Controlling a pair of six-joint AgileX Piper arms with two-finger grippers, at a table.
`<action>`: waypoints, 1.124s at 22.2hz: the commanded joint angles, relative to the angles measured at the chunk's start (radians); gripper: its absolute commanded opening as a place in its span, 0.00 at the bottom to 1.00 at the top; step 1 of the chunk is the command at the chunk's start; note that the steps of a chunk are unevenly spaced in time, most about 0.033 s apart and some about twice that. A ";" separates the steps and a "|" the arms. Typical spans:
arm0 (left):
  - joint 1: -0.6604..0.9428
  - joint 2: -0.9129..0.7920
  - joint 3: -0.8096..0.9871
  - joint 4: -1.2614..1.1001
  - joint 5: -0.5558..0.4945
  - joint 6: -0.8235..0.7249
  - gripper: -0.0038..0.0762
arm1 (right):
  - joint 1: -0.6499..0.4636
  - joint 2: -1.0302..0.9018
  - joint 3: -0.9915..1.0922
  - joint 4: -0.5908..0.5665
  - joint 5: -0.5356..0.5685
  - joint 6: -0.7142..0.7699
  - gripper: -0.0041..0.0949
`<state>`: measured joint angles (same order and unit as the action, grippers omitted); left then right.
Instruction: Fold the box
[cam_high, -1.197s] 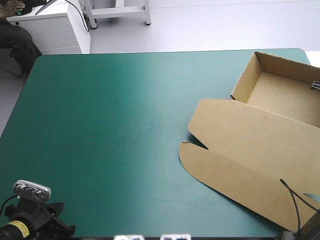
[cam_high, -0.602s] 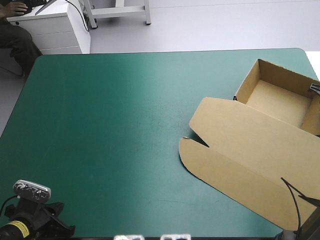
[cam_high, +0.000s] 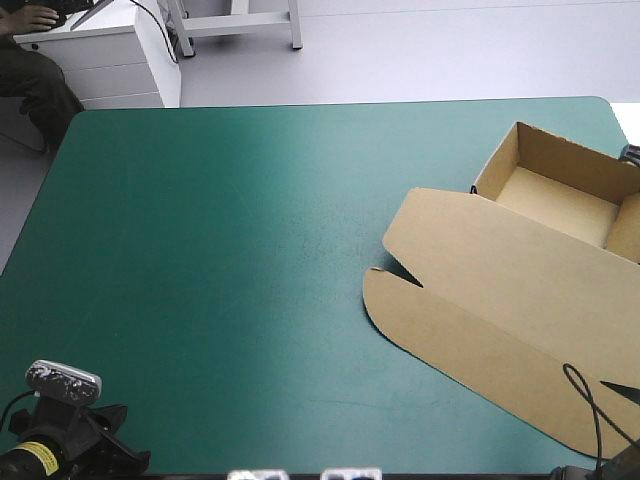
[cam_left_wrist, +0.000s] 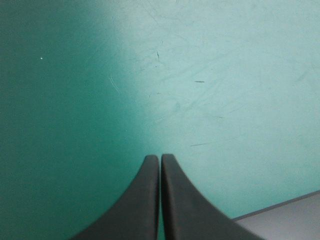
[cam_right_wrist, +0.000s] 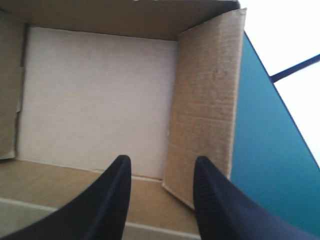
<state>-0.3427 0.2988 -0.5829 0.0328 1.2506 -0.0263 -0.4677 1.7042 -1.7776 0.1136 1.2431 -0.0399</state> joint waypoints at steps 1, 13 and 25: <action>-0.004 0.012 -0.022 -0.003 0.024 -0.008 0.04 | -0.005 -0.130 0.017 0.053 0.004 -0.030 0.40; -0.004 0.012 -0.022 -0.003 -0.113 0.066 0.04 | 0.162 -0.624 0.460 0.105 0.004 -0.117 0.04; -0.004 0.012 -0.022 -0.003 -0.115 0.103 0.04 | 0.256 -1.174 0.844 0.115 -0.023 -0.197 0.04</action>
<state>-0.3427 0.2969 -0.5829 0.0328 1.1897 0.0633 -0.2158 0.5719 -0.9840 0.2155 1.2528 -0.1988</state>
